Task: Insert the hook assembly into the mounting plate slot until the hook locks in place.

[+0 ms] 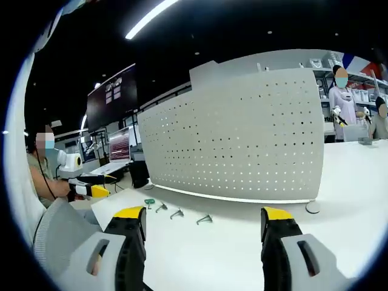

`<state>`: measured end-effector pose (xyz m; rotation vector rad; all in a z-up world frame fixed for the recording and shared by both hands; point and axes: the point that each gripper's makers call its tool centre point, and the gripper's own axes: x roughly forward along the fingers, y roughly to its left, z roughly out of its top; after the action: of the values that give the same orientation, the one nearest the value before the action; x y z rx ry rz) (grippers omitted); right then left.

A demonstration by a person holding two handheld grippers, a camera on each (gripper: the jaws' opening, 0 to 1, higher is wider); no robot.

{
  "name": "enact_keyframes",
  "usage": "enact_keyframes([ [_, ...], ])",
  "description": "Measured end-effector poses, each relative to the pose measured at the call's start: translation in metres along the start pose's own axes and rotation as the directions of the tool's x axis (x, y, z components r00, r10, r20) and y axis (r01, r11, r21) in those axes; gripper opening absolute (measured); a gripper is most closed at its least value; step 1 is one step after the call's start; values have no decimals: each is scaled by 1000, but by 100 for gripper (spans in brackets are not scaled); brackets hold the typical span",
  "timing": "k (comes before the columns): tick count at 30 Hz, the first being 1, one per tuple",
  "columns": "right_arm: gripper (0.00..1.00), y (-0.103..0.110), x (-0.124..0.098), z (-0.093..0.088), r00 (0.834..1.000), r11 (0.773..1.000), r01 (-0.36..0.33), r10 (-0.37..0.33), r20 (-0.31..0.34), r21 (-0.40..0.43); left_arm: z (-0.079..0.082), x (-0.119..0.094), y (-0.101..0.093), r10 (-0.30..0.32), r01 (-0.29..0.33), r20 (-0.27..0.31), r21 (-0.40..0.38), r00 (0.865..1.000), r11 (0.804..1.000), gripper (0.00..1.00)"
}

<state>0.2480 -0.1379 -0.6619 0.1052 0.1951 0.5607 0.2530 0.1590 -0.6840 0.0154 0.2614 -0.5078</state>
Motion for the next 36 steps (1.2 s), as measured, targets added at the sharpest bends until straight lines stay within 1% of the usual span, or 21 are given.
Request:
enact_keyframes([
  [7,74,2,0,0,1000,1000,-6,6,-1,0,-1,1,-1,-6,6,-6,6,1000,1000,84],
  [13,74,3,2,0,1000,1000,-13,13,-8,-6,1,0,1,2,-2,4,5,1000,1000,84],
  [25,74,6,2,1,1000,999,-24,24,-16,-22,0,0,0,4,-4,-2,5,1000,1000,83],
  [36,73,7,1,3,1000,999,-26,26,-10,-30,1,0,1,4,-4,3,1,1000,1000,83],
])
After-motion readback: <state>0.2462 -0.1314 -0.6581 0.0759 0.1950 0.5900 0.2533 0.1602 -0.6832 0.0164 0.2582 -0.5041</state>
